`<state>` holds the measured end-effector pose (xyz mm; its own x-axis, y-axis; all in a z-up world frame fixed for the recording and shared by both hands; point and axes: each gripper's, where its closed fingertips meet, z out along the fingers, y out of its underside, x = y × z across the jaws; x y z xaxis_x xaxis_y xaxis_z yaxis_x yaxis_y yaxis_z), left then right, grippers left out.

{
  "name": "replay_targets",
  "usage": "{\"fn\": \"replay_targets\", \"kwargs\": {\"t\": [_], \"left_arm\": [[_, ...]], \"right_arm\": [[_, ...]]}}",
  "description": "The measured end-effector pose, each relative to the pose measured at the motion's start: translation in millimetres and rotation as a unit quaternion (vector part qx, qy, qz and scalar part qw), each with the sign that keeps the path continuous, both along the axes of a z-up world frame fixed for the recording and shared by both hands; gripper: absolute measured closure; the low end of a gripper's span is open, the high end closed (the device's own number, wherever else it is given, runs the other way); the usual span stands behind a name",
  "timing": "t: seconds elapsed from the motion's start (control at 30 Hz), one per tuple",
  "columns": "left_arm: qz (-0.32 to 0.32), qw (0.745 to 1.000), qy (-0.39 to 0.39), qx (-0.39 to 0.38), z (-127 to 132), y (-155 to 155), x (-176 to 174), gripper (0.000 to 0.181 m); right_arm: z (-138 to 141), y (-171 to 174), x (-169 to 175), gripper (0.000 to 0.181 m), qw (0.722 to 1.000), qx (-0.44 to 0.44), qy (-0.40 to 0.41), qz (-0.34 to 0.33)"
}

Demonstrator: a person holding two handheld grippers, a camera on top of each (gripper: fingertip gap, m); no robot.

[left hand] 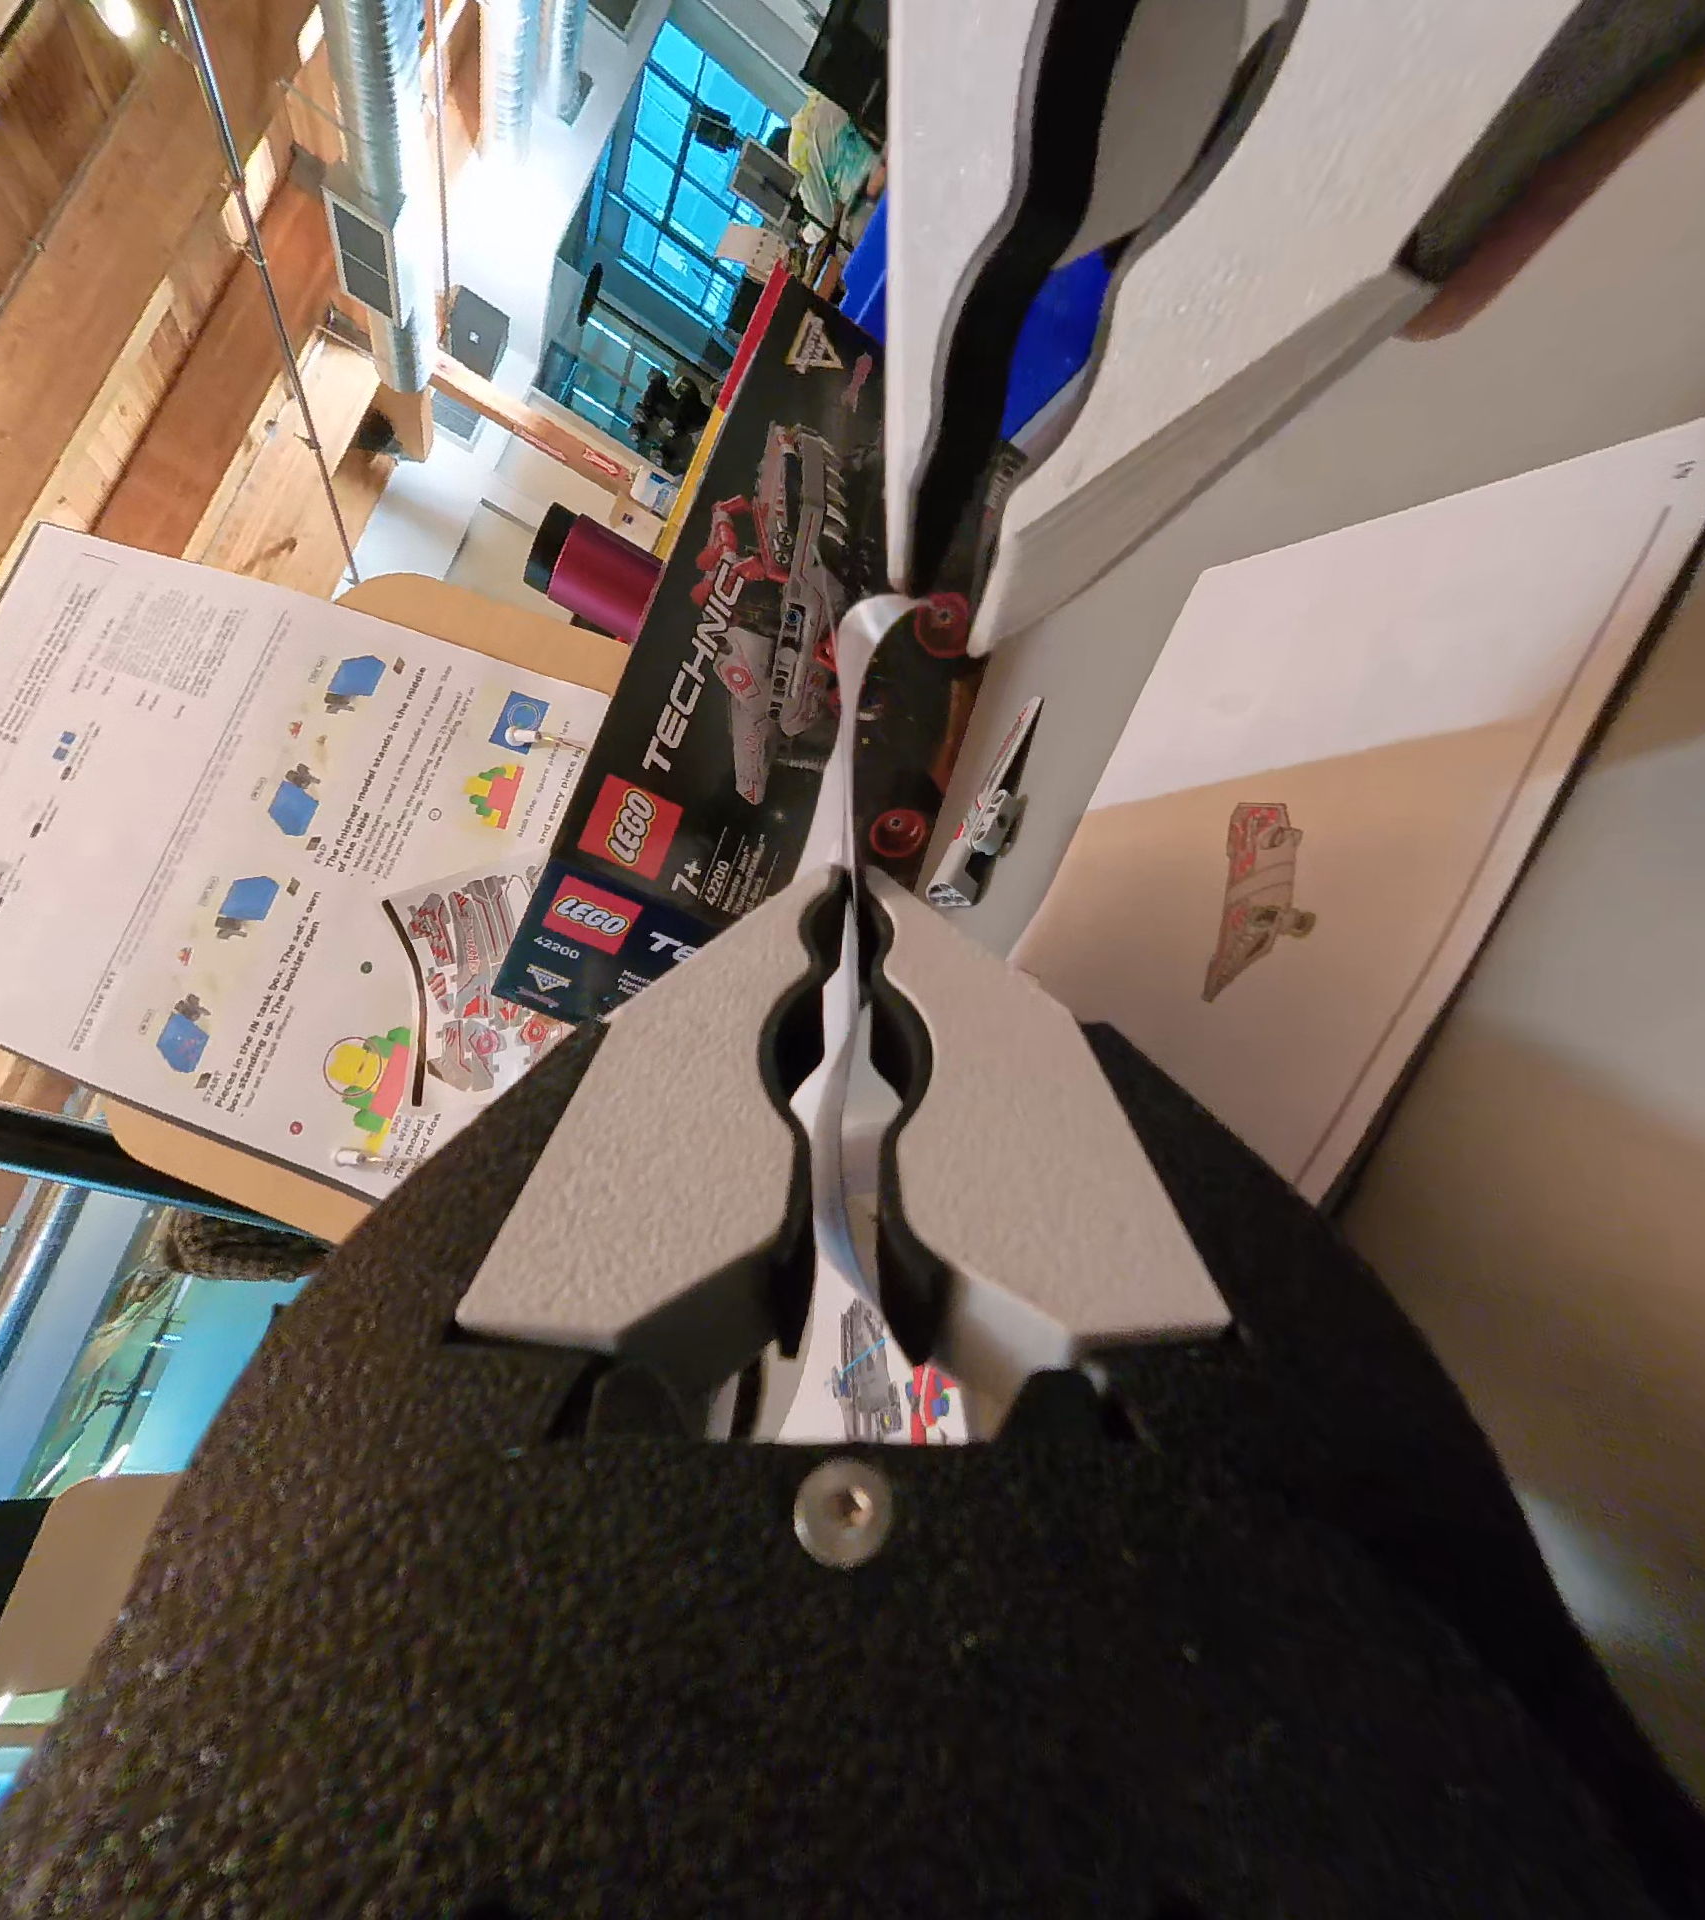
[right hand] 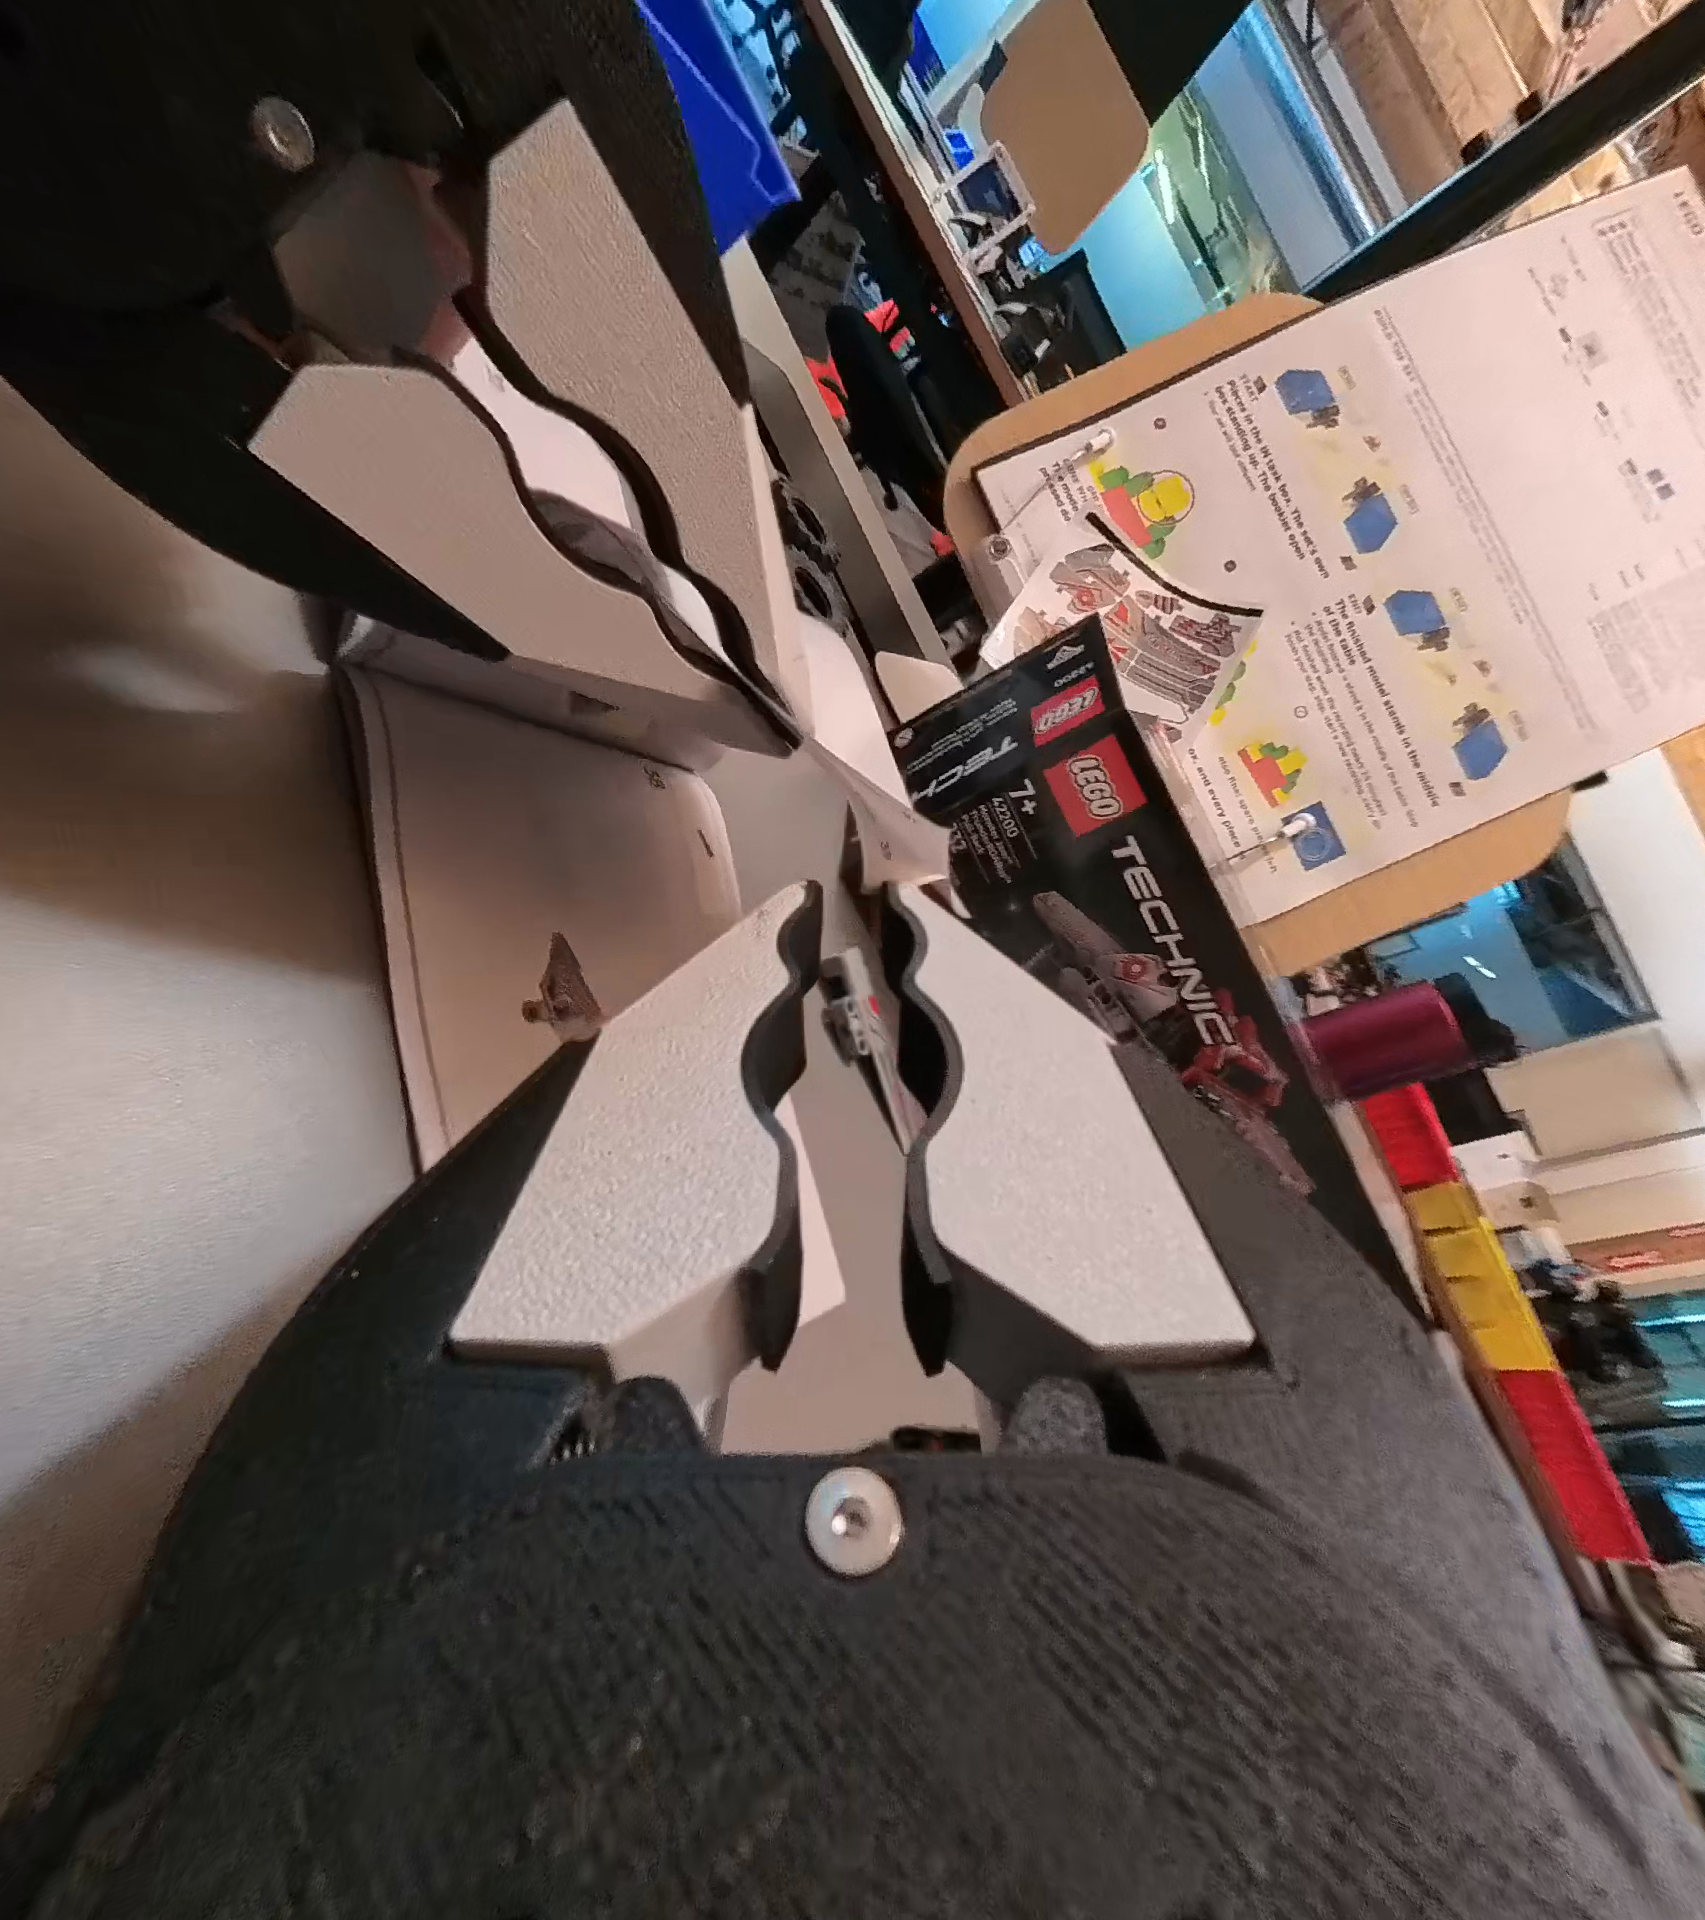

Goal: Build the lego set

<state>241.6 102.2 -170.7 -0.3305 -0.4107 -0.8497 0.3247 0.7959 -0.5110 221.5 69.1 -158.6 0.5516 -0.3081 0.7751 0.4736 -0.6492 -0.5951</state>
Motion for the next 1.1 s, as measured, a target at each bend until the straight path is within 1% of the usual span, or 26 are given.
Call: {"fn": "replay_targets", "kwargs": {"t": [0.1, 0.17, 0.23, 0.3, 0.47, 0.53, 0.63, 0.7, 0.77, 0.83, 0.87, 0.93, 1.03, 1.1], "left_arm": [[-0.002, 1.000, -0.001, 0.007, -1.4, -1.1, -0.5, 0.181], [-0.003, 1.000, -0.001, 0.009, -1.8, -1.7, -0.9, 0.181], [-0.002, 1.000, -0.001, 0.010, -2.1, -1.6, -0.8, 0.181], [-0.002, 1.000, 0.001, 0.010, -2.8, -1.1, -0.5, 0.181], [-0.005, 1.000, 0.004, 0.011, -4.0, -2.0, -1.1, 0.181], [-0.007, 1.000, 0.006, 0.012, -4.5, -2.2, -1.6, 0.181], [-0.016, 1.000, 0.014, 0.003, -4.1, -4.0, -3.2, 0.174], [-0.039, 0.999, 0.031, -0.005, -6.0, -8.6, -7.5, 0.168], [-0.072, 0.995, 0.065, -0.014, -8.6, -13.9, -15.9, 0.152], [-0.109, 0.986, 0.119, -0.048, -6.3, -17.4, -27.7, 0.141], [-0.132, 0.977, 0.150, -0.075, -2.4, -18.9, -34.9, 0.139], [-0.156, 0.958, 0.195, -0.137, 12.4, -15.2, -43.1, 0.142], [-0.142, 0.933, 0.227, -0.239, 40.1, 2.3, -37.7, 0.147], [-0.137, 0.905, 0.265, -0.303, 48.9, 10.2, -33.3, 0.159]], "right_arm": [[-0.5, -2.1, 3.3, 0.174, 0.999, -0.031, -0.037, -0.016], [-2.9, -3.8, 5.6, 0.179, 0.997, -0.053, -0.054, -0.025], [-2.1, -4.5, 6.7, 0.178, 0.995, -0.060, -0.072, -0.030], [0.8, -5.8, 7.5, 0.181, 0.993, -0.063, -0.090, -0.036], [6.8, -2.8, 5.4, 0.181, 0.992, -0.062, -0.109, -0.032], [0.9, -1.1, 5.3, 0.181, 0.991, -0.078, -0.102, -0.026], [-5.8, 2.1, 5.2, 0.181, 0.991, -0.084, -0.101, -0.019], [-5.0, 6.3, 3.8, 0.181, 0.993, -0.068, -0.100, -0.015], [-2.2, 10.5, 2.7, 0.181, 0.993, -0.055, -0.102, -0.015], [3.9, 14.6, 1.3, 0.181, 0.992, -0.045, -0.121, -0.013], [6.5, 17.2, 0.3, 0.181, 0.990, -0.042, -0.131, -0.010], [10.8, 22.7, -2.0, 0.181, 0.988, -0.038, -0.149, -0.003], [16.2, 30.9, -4.9, 0.181, 0.983, -0.035, -0.177, 0.003], [17.9, 35.0, -5.7, 0.181, 0.982, -0.032, -0.186, 0.005]]}}
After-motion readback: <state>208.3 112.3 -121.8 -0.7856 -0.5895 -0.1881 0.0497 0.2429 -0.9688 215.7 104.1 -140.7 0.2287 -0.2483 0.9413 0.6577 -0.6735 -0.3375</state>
